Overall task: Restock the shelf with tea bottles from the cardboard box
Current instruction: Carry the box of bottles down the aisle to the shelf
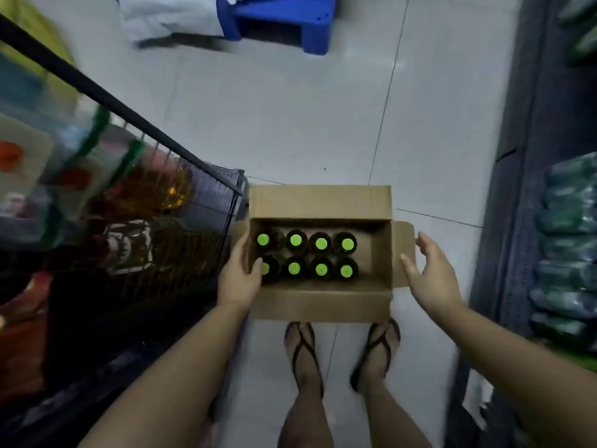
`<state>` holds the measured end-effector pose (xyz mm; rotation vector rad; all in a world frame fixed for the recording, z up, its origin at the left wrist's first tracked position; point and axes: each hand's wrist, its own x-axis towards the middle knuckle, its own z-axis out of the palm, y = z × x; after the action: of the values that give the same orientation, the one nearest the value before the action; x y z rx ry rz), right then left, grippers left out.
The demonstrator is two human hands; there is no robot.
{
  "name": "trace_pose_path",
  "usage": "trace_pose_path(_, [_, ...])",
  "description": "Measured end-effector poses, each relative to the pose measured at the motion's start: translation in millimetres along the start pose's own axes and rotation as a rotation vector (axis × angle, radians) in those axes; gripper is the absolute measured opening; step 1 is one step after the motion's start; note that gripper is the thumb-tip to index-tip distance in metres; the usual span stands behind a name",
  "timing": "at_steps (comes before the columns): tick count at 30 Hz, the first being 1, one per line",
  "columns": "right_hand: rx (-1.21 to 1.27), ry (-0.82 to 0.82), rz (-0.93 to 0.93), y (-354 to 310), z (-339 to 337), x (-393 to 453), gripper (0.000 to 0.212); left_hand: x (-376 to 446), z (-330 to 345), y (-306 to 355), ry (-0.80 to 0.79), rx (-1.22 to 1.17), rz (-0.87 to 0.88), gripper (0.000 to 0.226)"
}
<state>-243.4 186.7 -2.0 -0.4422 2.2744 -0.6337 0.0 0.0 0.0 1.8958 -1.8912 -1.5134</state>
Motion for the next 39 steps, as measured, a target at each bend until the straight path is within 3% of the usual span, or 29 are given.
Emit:
trace_pose_path(5, [-0.065,0.009,0.034,45,57,68,0.06,69,29,-56,0.068,0.018,-0.079,0.055])
trace_pose_path(9, [-0.026,0.018,-0.04,66,90,104,0.051,105,43,-101,0.071,0.028,-0.061,0.056])
trace_pose_path(17, [0.023,0.096,-0.048,95,119,116,0.072,123,60,-139,0.008,0.076,0.04,0.067])
trace_pose_path(26, [-0.034,0.024,-0.07,120,113,127,0.072,133,61,-151,-0.038,0.146,0.072,0.083])
trace_pose_path(39, [0.29,-0.04,-0.049,114,58,119,0.067,121,39,-108,-0.113,-0.11,0.082,0.075])
